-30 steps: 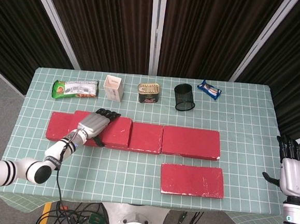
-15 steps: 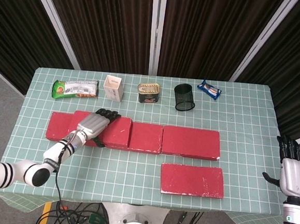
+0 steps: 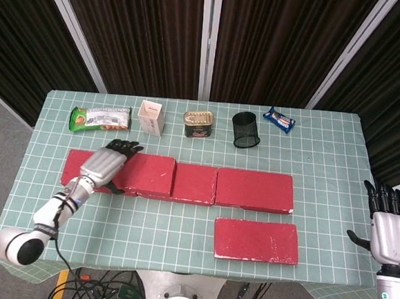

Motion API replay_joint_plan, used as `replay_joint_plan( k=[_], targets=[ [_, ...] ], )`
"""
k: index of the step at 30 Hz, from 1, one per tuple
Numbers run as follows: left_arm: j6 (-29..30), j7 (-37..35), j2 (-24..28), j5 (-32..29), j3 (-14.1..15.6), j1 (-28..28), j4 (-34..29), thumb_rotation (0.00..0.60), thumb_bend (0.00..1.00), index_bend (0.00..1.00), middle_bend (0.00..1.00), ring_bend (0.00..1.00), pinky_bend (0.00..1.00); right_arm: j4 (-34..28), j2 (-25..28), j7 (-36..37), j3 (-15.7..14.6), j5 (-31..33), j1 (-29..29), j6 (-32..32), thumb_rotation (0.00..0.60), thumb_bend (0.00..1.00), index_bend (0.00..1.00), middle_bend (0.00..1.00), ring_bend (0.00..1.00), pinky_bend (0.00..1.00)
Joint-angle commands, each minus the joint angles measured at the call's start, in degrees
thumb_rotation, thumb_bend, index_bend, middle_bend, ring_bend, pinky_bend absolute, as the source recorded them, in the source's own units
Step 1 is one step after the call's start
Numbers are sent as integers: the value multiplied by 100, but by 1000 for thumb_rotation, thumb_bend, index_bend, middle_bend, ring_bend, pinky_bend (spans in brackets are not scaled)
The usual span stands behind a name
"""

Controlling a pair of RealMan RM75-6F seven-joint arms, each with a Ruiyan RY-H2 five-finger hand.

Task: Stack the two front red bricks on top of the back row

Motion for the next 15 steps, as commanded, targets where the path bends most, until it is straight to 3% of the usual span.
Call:
replay_joint_plan(
  k=[1,7,11,15],
  targets=[
    [1223,-158,495,722,413,1018,-386,600,3,0,0,0,0,-235,156,-53,-149,-364,-49,53,600,0,0,0,0,0],
    [2607,-732,794,1729,957,2384,-261,600,3,0,0,0,0,-764,383,19,-582,-1251,84,-430,600,0,0,0,0,0],
    [2901,-1014,773,2082,1148,2909,-75,600,3,0,0,0,0,-1023,330,-324,-768,-1493,239,-876,600,0,0,0,0,0],
    [2969,-1293,691,2273,1144,3216,177,600,2,0,0,0,0,-1153,50,-694,-970,-1387,405,-1483,600,0,0,0,0,0]
  ],
)
